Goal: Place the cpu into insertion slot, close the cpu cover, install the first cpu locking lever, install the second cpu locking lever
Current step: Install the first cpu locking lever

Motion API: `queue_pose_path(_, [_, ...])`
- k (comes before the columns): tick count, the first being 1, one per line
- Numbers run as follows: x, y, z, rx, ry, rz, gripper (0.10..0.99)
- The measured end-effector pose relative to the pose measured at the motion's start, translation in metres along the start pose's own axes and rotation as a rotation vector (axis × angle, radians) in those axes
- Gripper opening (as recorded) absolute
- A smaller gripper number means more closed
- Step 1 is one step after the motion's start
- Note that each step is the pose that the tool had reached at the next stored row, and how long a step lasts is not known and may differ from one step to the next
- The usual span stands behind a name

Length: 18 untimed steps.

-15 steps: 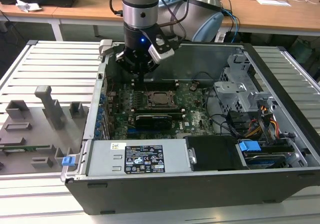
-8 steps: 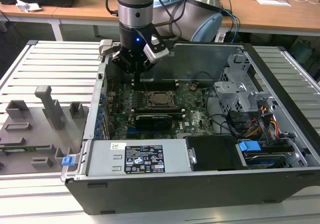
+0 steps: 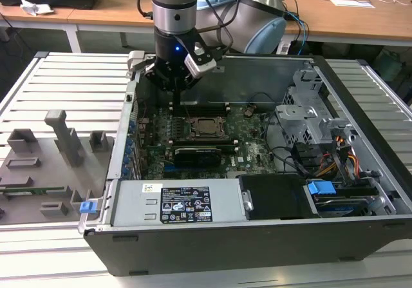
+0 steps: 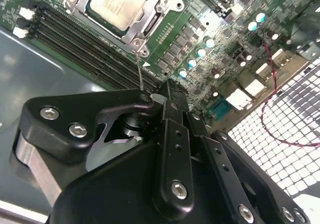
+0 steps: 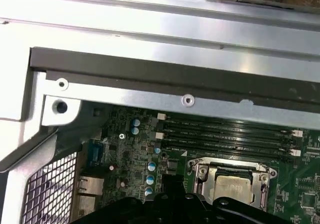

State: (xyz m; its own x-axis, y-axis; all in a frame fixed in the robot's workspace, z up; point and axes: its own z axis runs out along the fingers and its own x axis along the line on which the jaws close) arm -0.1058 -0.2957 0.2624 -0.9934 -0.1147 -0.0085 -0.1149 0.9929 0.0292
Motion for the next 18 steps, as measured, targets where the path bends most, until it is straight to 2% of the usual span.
queue_pose_path(5, [-0.0013,0.0052,0.0013,0.0,0.0001,0.0,0.106])
queue_pose_path(13, [-0.0106,0.0054,0.0017,0.0,0.0001,0.0,0.106])
queue_pose_path(18, [-0.013,0.0052,0.0019,0.0,0.0001,0.0,0.106])
